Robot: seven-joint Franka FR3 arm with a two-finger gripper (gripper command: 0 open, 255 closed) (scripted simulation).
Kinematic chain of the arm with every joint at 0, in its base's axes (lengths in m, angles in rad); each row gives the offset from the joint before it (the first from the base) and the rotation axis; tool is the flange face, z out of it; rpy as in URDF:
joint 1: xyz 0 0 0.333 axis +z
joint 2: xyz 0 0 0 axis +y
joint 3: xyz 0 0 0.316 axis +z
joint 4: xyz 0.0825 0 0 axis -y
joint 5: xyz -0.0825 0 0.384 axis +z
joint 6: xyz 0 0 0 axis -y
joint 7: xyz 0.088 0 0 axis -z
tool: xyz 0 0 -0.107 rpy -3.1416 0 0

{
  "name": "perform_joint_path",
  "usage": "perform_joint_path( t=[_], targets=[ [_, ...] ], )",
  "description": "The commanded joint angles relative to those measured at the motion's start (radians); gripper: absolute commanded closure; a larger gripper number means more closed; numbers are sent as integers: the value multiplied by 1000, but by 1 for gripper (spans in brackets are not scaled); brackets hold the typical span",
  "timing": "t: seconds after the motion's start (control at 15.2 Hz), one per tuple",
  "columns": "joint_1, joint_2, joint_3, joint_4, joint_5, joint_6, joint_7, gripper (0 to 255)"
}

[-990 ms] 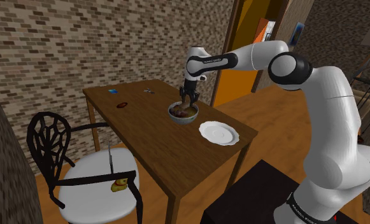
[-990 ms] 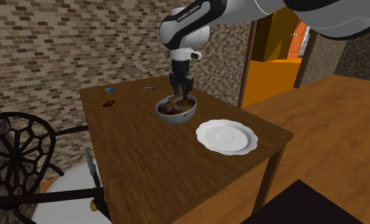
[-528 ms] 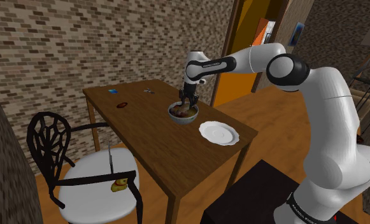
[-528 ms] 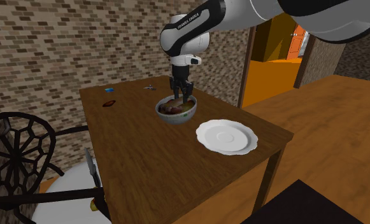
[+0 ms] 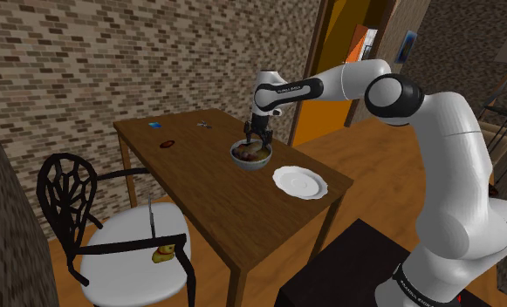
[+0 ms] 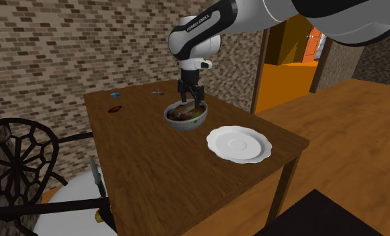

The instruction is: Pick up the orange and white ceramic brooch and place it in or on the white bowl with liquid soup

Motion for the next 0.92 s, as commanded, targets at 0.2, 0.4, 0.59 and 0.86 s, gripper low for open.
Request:
perform_joint_path(
  t=[0.2,0.4,0.59,0.86],
  targets=[
    [-1,-24,8,27,11,-49,-8,0],
    [0,-42,14,59,20,-97,-15,0],
    [0,-42,14,59,20,-97,-15,0],
    [0,-42,14,59,20,-97,-15,0]
  ],
)
